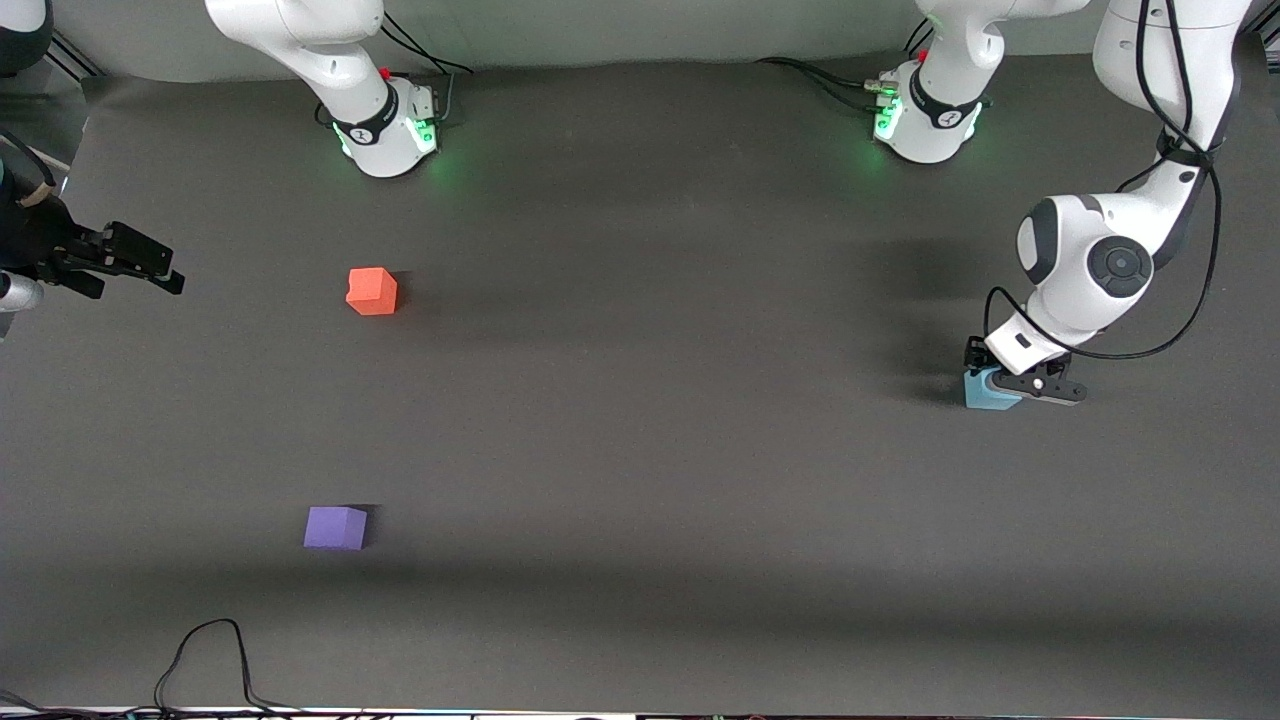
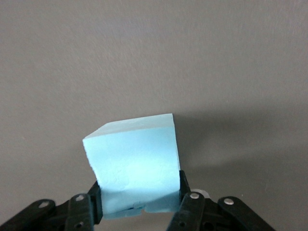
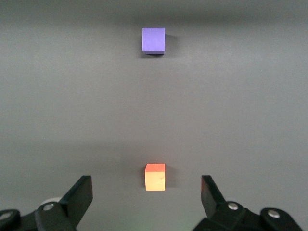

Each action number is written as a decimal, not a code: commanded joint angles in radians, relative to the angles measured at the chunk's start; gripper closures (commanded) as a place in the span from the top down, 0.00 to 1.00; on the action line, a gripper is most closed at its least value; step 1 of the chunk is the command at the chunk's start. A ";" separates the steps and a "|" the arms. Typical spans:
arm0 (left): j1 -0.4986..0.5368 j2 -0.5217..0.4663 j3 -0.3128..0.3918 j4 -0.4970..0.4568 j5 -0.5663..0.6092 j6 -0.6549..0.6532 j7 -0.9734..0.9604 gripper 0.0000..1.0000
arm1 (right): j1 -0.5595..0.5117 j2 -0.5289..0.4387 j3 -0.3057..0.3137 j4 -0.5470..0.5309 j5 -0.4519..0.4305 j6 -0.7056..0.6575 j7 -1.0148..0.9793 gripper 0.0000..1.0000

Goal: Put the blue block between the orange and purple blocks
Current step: 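Close the left gripper on the light-blue cube and lift it, then carry the light-blue cube with the left gripper toward the table middle, then release the blue cube with the left gripper while the right gripper approaches, then lower the right gripper onto the light-blue cube and close it, then carry the light-blue cube with the right gripper between orange and purple cubes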

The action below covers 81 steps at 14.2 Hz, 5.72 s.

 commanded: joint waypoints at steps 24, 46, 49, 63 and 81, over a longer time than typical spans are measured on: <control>-0.700 0.361 -0.231 0.716 0.113 -0.415 -1.169 0.39 | -0.002 -0.008 -0.002 0.002 0.003 -0.010 0.013 1.00; 0.016 -0.145 -0.225 0.750 -0.144 -1.076 -0.315 1.00 | 0.047 0.449 0.493 0.106 0.060 0.302 0.241 1.00; 0.119 -0.229 -0.223 0.747 -0.125 -1.128 -0.222 1.00 | 0.145 0.584 0.543 0.109 -0.006 0.466 0.470 1.00; -0.071 -0.298 0.024 0.747 -0.070 -1.159 -0.121 1.00 | 0.398 0.978 0.573 0.197 -0.540 0.721 0.985 0.76; -0.034 -0.274 -0.034 0.779 -0.070 -1.176 -0.123 1.00 | 0.217 0.318 0.154 -0.228 -0.011 0.565 0.330 0.18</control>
